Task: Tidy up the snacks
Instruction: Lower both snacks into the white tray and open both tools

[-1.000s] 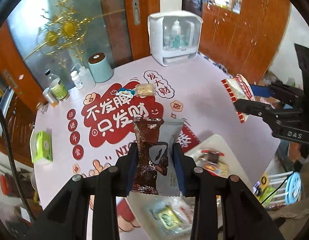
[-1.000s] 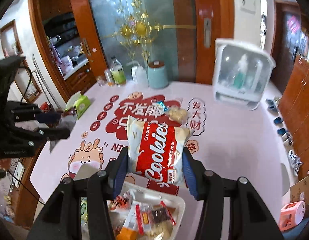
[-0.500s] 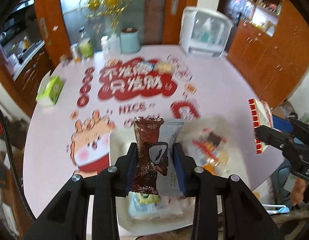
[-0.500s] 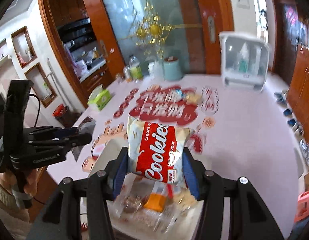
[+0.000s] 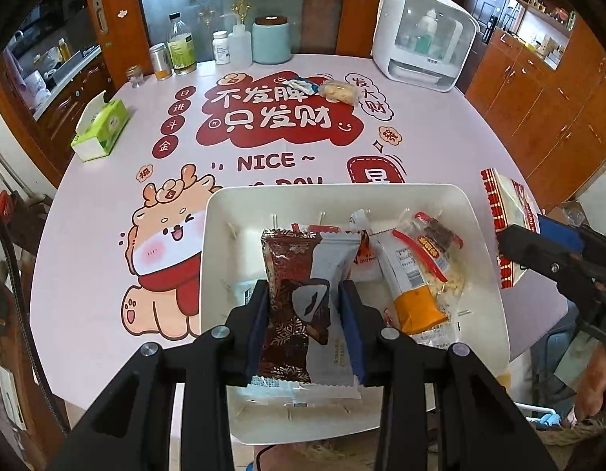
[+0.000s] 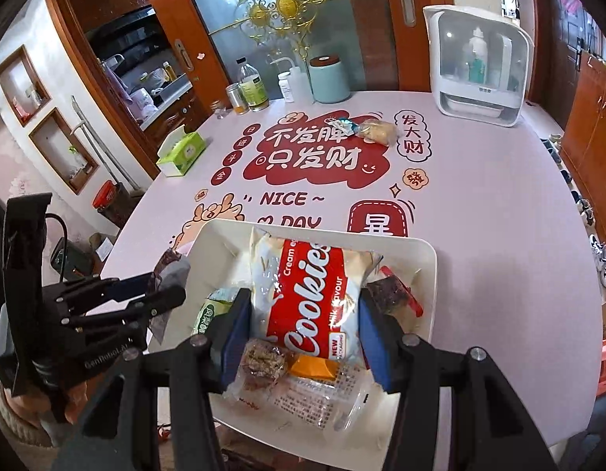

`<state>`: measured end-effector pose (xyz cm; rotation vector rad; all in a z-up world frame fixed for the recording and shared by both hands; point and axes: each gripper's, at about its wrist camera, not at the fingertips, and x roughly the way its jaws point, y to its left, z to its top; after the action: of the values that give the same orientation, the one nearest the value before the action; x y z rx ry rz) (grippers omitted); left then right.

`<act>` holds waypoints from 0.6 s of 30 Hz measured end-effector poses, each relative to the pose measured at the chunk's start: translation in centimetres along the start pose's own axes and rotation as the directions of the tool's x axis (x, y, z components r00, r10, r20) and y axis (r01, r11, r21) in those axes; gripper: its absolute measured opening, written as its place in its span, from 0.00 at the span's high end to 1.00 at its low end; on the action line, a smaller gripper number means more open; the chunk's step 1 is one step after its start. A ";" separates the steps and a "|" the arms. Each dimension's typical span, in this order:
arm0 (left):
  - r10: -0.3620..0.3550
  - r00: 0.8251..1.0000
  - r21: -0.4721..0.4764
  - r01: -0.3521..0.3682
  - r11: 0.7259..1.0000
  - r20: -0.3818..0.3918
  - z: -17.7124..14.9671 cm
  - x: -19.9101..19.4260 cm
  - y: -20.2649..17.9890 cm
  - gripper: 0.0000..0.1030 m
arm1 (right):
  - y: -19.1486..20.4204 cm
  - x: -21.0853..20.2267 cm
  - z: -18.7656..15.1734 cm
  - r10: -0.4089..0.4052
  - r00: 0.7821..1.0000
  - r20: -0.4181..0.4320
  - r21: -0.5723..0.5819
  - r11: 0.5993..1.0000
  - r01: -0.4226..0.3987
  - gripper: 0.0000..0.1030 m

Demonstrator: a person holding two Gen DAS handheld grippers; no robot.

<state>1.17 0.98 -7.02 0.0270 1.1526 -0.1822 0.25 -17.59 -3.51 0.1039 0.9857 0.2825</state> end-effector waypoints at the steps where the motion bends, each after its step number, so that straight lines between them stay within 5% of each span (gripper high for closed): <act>1: 0.001 1.000 0.001 -0.001 1.000 0.001 -0.1 0.0 0.0 0.67 | 0.1 0.0 -0.1 -0.002 1.000 0.001 0.000 1.000 0.002 0.48; 11: 0.065 0.998 0.000 -0.065 0.998 0.011 1.0 1.0 -0.1 0.61 | -0.2 0.5 0.4 -0.028 0.999 -0.016 0.013 1.000 0.028 0.47; 13: 0.079 0.997 -0.009 -0.079 0.997 0.005 1.2 1.2 -0.2 0.16 | -0.3 0.6 0.4 -0.034 0.999 -0.018 0.014 0.999 0.034 0.46; 14: 0.087 0.996 -0.015 -0.087 0.996 0.007 1.3 1.2 -0.1 0.07 | -0.2 0.7 0.4 -0.038 0.999 -0.020 0.010 0.999 0.038 0.45; 18: 0.096 0.995 -0.010 -0.096 0.995 0.018 1.5 1.2 -0.4 0.03 | 0.5 0.7 0.5 -0.053 0.999 -0.007 -0.021 0.998 0.053 0.19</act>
<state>2.89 0.30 -7.46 0.0721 1.1311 -0.0920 0.98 -16.93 -3.72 0.0572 0.9912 0.2446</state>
